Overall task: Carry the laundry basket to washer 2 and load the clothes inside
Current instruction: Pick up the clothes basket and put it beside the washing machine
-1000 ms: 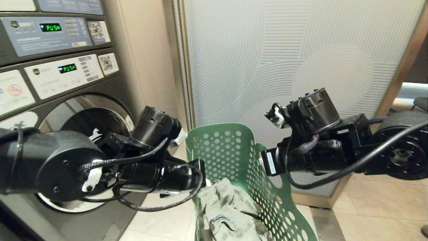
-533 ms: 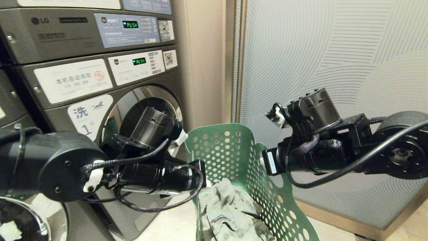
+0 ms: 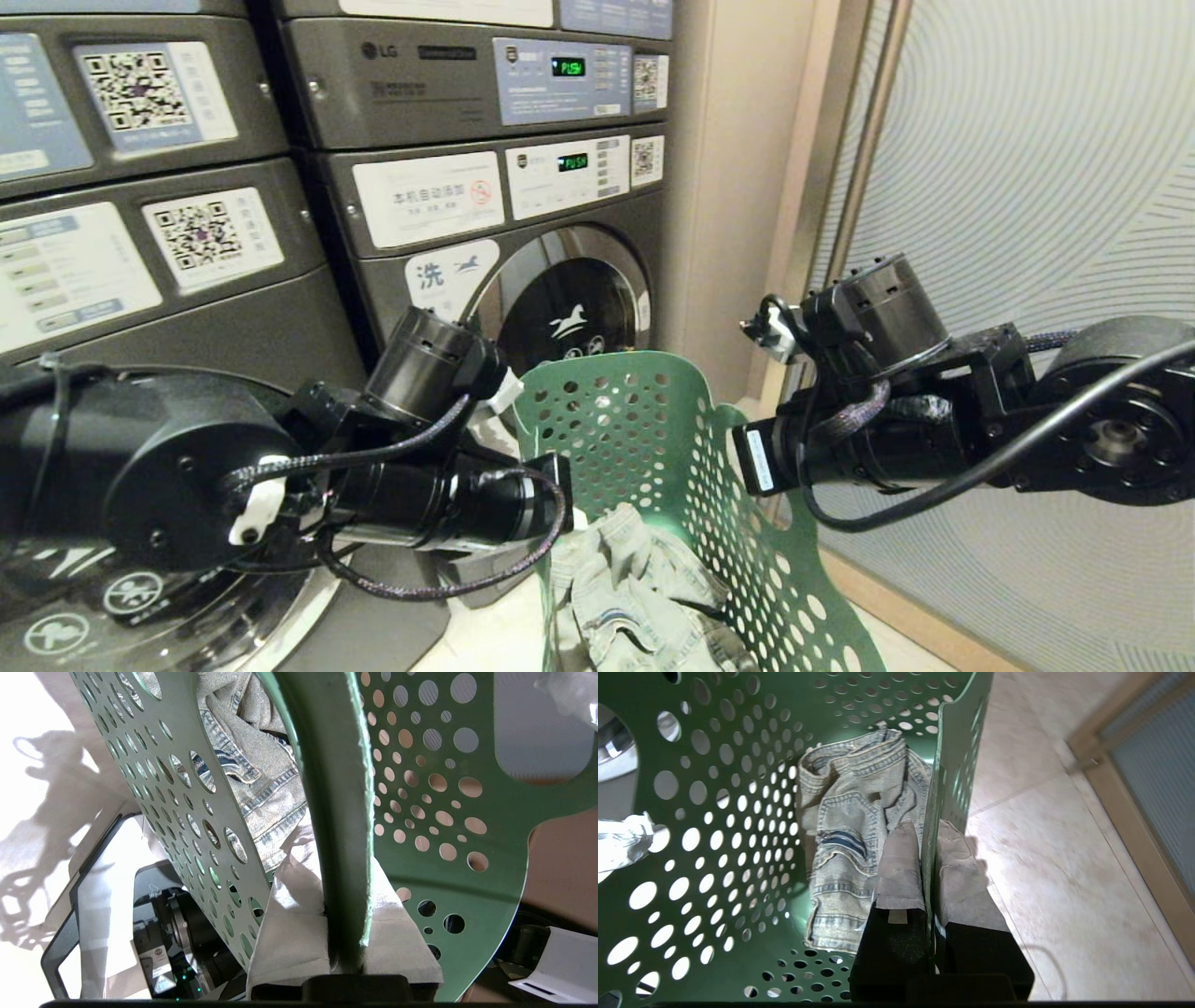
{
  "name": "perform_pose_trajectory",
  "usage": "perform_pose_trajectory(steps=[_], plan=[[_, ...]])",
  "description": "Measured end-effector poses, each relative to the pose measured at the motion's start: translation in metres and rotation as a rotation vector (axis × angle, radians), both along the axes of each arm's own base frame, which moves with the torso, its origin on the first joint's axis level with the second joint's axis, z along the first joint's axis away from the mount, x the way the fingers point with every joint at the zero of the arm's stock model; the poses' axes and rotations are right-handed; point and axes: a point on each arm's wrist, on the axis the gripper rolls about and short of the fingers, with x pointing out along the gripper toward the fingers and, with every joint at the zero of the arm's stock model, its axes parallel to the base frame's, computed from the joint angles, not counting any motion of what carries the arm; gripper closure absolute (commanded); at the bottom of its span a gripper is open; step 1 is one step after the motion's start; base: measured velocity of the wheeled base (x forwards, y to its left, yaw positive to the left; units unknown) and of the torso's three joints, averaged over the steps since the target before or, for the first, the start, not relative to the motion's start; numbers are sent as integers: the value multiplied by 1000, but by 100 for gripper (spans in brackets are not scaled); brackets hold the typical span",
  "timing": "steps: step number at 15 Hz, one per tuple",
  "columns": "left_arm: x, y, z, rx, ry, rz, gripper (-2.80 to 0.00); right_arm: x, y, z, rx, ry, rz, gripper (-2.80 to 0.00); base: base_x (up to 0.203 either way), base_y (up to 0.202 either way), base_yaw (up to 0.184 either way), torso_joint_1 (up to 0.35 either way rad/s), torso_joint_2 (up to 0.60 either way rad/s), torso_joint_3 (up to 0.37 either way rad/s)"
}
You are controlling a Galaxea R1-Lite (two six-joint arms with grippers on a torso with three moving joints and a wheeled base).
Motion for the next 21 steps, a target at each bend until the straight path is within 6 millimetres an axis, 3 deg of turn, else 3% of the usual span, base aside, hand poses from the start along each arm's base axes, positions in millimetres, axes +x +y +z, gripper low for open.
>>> perform_pose_trajectory(steps=[17,21], plan=[[-2,2,2,-3,-3,1,0,-5,-4,-3,-13,8,-7,0,1,-8,175,3,2,2],[-2,2,1,1,-2,2,0,-5,-4,-3,-19,5,-16,0,-2,-1,92,-1,2,2]])
